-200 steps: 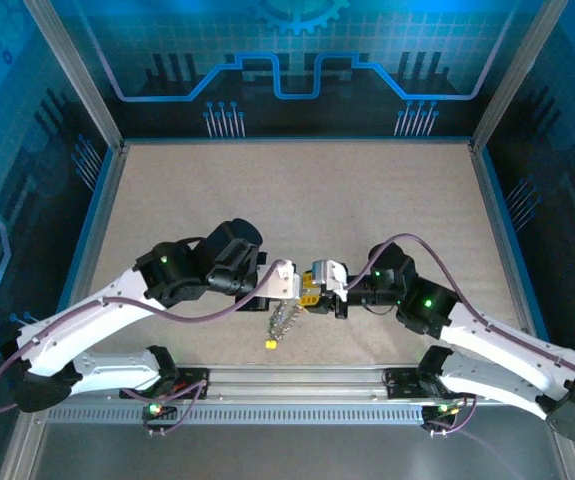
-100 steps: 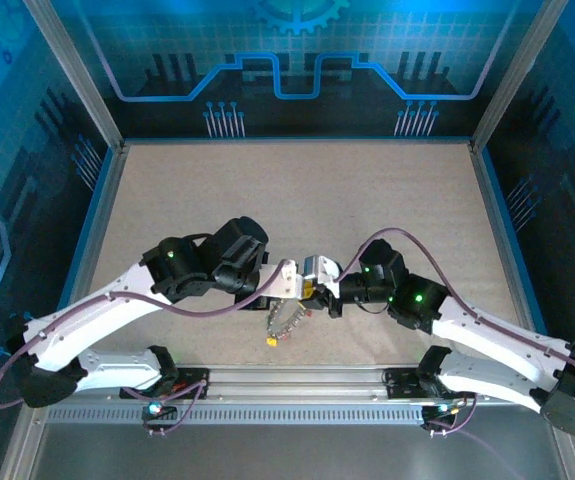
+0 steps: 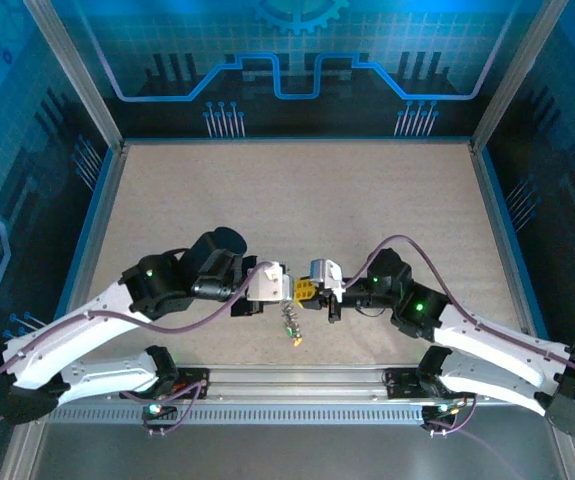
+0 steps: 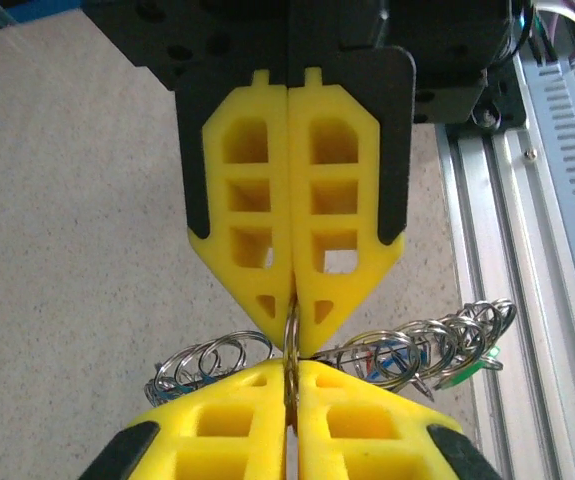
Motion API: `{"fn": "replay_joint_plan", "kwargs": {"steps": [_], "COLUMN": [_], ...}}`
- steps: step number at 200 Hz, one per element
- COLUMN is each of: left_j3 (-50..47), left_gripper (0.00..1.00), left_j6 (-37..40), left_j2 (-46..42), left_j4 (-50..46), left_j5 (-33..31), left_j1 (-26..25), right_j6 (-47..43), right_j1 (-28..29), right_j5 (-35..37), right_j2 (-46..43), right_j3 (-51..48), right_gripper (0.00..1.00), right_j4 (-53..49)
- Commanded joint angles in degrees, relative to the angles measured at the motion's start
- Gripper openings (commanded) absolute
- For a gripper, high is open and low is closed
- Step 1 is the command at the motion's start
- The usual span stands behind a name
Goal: Put the keys on the keyring
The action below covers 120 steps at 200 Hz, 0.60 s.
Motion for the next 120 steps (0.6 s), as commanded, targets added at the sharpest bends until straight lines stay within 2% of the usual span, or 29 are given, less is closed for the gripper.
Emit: {"fn": "replay_joint_plan", "kwargs": {"steps": [1, 47, 120], "left_j3": [-2.7, -5.5, -8.4], "left_gripper": [0.17, 0.2, 0.32], "left_j6": [-2.4, -3.7, -4.3], "left_j2": [-3.7, -4.8, -7.8], "left_j4": [3.1, 7.3, 14.3], "left_j5": [0.9, 2.8, 0.5], "left_j1": [0.4, 0.4, 0.4], "right_j6": [3.0, 5.6, 3.5], "right_j1": [0.1, 0.2, 0.4], "right_j5": [0.0, 0.6, -0.5], "right_j2": [-3.1, -4.5, -4.4], "right_j3": [-2.2, -5.2, -3.8], "right_gripper": [0.0, 0.0, 0.0], "right_j4": [9.9, 16.9, 13.4]}}
